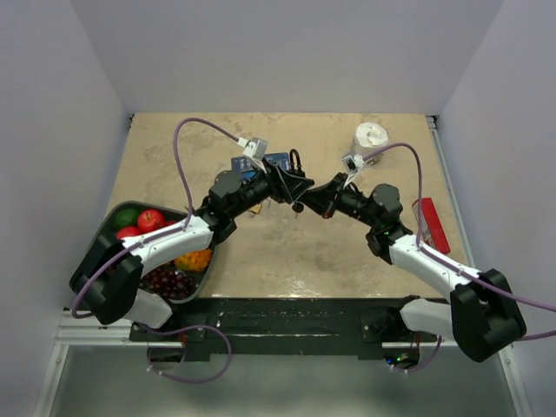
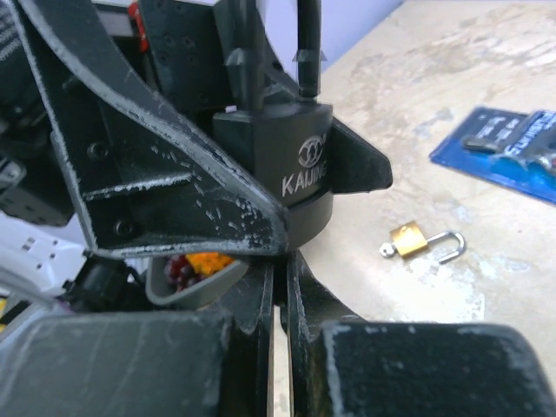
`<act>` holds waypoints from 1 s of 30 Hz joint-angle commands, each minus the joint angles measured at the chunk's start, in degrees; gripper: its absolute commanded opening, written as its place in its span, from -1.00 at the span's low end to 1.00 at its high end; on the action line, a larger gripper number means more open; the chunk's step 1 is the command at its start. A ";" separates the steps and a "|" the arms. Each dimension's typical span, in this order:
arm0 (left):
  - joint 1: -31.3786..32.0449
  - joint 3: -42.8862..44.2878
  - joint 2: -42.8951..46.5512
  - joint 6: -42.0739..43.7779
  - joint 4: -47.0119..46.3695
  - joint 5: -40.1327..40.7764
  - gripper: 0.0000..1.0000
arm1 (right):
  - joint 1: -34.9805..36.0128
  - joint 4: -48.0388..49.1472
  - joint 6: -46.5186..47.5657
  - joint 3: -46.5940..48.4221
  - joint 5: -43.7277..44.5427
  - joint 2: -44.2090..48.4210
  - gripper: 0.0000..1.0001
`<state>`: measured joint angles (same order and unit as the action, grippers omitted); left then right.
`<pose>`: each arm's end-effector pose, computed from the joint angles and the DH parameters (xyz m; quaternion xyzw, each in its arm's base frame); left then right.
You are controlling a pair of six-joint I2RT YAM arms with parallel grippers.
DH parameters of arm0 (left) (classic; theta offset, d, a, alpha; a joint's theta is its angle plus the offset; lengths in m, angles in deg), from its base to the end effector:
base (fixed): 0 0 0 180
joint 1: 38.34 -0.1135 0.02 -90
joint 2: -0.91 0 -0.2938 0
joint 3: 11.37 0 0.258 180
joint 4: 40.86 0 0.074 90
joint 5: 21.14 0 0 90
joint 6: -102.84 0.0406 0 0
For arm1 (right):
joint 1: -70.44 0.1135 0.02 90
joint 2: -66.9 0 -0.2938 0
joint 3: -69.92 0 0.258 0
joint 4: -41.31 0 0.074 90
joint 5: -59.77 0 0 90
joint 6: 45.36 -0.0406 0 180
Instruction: Unlock with the key
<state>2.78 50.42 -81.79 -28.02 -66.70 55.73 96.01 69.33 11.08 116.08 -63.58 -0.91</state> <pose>0.2477 -0.2284 0.3226 0.0858 0.6714 -0.5385 0.5019 0.2214 0.1307 0.3023 -0.1688 0.6520 0.5187 0.5266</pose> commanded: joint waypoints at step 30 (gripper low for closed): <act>-10.09 2.90 2.71 1.21 9.13 -9.64 -1.00 | -3.94 -8.07 8.33 3.06 -1.18 5.32 -0.04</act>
<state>-4.74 49.57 -80.11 -29.33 -59.07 47.93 92.46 65.39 14.86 116.98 -64.21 2.78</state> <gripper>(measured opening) 0.640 0.434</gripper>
